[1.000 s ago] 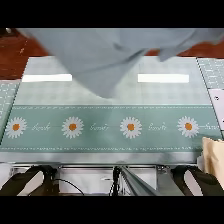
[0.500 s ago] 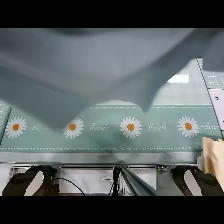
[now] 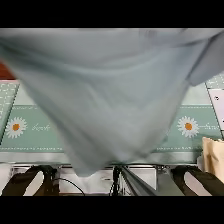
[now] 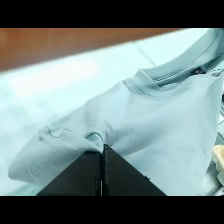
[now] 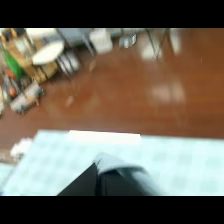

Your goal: Fold the shirts.

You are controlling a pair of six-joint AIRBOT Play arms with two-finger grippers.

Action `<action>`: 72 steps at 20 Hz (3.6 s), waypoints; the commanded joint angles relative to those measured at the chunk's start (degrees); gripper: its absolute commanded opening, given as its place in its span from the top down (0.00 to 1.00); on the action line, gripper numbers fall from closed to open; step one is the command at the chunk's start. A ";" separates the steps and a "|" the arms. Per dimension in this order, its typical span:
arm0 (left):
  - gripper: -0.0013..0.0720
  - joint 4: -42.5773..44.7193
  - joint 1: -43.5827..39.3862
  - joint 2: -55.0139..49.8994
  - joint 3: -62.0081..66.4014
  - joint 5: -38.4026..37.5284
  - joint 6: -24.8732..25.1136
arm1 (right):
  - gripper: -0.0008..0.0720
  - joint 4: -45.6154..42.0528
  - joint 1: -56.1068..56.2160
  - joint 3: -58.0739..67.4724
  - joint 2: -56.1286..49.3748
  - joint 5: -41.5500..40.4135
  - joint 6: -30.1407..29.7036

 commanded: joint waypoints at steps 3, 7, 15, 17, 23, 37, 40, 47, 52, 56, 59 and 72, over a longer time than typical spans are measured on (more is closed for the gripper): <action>0.96 -1.22 -2.56 -11.17 -23.47 12.70 10.93 | 0.95 -12.33 12.33 0.15 -22.18 -12.26 -2.89; 0.95 -1.18 -0.48 -21.86 -24.57 19.17 17.05 | 0.95 -8.85 12.15 0.15 -31.58 -25.35 -0.72; 0.95 -1.01 0.61 -33.88 -24.57 19.96 21.59 | 0.95 -8.81 12.33 0.15 -39.65 -30.69 -3.56; 0.95 -1.03 0.63 -35.69 -24.57 20.00 21.59 | 0.92 -7.48 12.28 0.15 -40.63 -27.71 -3.56; 0.95 -1.01 0.63 -36.39 -24.57 19.61 21.81 | 0.63 -16.70 6.88 0.17 -28.28 -15.98 -6.36; 0.95 -1.01 0.63 -36.39 -24.57 19.04 22.21 | 0.27 -4.42 -24.68 -54.71 0.39 16.15 -10.73; 0.95 -1.01 0.63 -36.39 -24.57 19.04 22.21 | 0.27 2.40 -20.55 -68.28 3.80 11.37 -11.89; 0.95 -1.01 0.63 -36.39 -24.57 18.67 22.21 | 0.27 12.81 -3.58 -78.99 4.98 -7.15 -10.80; 0.95 -1.03 0.66 -36.39 -24.46 18.58 22.23 | 0.27 13.99 9.86 -78.99 2.75 -18.99 -3.32; 0.95 -1.03 0.66 -36.37 -23.76 18.56 22.23 | 0.27 14.29 16.04 -78.99 -1.25 -22.23 -1.90; 0.95 -1.03 0.66 -36.35 -23.45 18.53 22.25 | 0.31 15.63 17.31 -78.99 -2.97 -27.56 0.02; 0.95 -17.27 12.07 -28.63 -9.86 17.99 23.15 | 0.95 33.64 14.32 -54.90 13.57 -33.20 -15.41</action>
